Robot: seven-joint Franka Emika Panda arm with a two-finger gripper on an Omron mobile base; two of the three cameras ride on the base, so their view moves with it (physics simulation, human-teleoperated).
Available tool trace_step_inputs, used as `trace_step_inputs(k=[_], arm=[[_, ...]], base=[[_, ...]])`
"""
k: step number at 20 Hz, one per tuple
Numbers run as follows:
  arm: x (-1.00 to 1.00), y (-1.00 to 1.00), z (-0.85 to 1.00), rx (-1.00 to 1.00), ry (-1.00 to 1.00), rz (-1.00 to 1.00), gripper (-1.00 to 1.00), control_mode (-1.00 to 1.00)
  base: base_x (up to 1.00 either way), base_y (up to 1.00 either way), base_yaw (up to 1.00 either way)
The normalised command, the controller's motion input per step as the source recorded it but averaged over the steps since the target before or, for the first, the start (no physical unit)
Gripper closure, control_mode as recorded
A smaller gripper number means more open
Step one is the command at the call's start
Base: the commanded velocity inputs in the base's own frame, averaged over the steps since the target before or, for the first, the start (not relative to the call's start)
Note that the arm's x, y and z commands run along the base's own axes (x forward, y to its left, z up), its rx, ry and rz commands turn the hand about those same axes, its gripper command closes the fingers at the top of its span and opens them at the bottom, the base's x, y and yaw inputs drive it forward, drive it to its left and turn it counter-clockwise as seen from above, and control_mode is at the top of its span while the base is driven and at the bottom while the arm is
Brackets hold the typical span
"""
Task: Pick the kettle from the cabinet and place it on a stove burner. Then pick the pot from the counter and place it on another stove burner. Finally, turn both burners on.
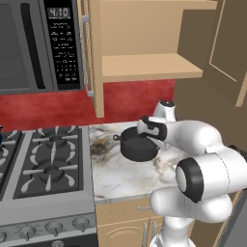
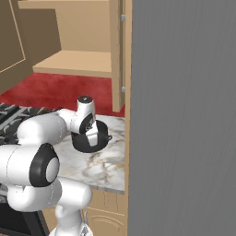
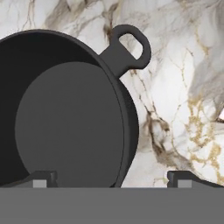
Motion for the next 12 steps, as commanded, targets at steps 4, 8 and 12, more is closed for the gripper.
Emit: trace_step_inputs(k=[4, 8, 12], arm=[[0.00, 0.00, -0.16, 0.00, 0.00, 0.00, -1.00, -1.00], [0.08, 0.01, -0.15, 0.00, 0.00, 0.00, -1.00, -1.00], [0.14, 0.02, -0.16, 0.00, 0.00, 0.00, -1.00, -1.00]], base=[[0.00, 0.00, 0.00], [0.00, 0.00, 0.00], [0.00, 0.00, 0.00]])
